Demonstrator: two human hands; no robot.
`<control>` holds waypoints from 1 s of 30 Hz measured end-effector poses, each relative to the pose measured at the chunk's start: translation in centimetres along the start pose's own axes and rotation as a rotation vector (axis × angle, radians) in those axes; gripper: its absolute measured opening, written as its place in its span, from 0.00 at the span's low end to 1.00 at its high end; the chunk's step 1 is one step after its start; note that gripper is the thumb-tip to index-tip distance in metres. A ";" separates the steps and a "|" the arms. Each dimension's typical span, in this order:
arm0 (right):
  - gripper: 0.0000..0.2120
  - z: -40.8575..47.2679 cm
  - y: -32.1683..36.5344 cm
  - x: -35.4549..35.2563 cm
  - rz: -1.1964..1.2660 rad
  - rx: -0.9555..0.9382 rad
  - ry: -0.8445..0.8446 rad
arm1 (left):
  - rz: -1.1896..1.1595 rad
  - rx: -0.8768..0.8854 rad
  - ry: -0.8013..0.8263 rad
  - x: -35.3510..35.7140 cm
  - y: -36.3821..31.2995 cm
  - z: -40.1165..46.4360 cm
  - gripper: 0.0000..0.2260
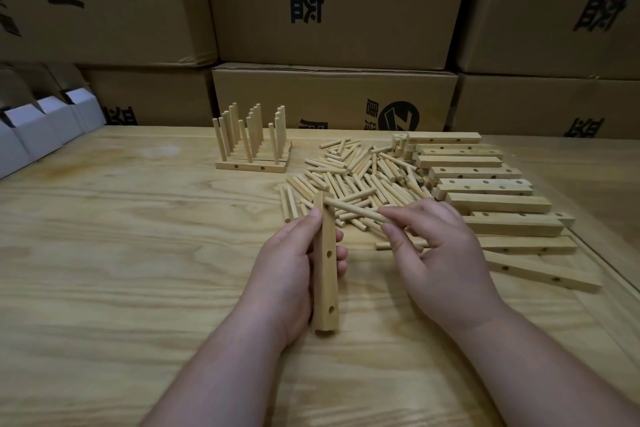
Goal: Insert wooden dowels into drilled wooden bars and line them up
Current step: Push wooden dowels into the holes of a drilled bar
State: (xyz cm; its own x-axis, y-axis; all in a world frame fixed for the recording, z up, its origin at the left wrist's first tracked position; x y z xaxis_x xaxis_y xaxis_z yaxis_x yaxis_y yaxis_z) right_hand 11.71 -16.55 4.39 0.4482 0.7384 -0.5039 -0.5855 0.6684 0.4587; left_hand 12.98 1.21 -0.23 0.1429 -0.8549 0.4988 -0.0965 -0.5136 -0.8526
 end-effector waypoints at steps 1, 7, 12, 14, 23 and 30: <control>0.11 0.0 0.0 -0.1 0.000 -0.002 0.001 | 0.000 -0.001 0.000 0.0 0.0 0.0 0.14; 0.11 0.1 0.0 -0.5 -0.013 0.002 -0.009 | -0.009 0.018 0.013 0.2 -0.3 -0.2 0.10; 0.11 0.2 0.1 -0.8 0.001 -0.025 -0.034 | -0.013 0.032 0.049 0.4 -0.5 -0.4 0.12; 0.11 0.3 0.2 -1.0 0.012 -0.037 -0.037 | -0.004 0.029 0.059 0.5 -0.6 -0.6 0.15; 0.08 0.3 0.1 -1.2 -0.003 -0.004 0.019 | 0.035 -0.024 0.096 0.3 -0.9 -0.7 0.19; 0.09 0.3 0.3 -1.3 0.016 0.013 0.040 | 0.064 -0.044 0.110 0.3 -1.1 -1.0 0.17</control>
State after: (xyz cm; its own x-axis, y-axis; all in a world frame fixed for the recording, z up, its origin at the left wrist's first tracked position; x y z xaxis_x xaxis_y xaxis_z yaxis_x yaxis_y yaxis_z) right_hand 11.14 -17.27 5.40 0.4113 0.7448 -0.5254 -0.5834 0.6580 0.4761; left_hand 12.11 1.46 0.99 0.0263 -0.8875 0.4600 -0.1457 -0.4587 -0.8766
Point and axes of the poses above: each hand's wrist, its own z-axis towards the middle knuckle, its own x-axis out of the palm, y = z × x, the point moved 5 cm from there along z, towards the middle knuckle
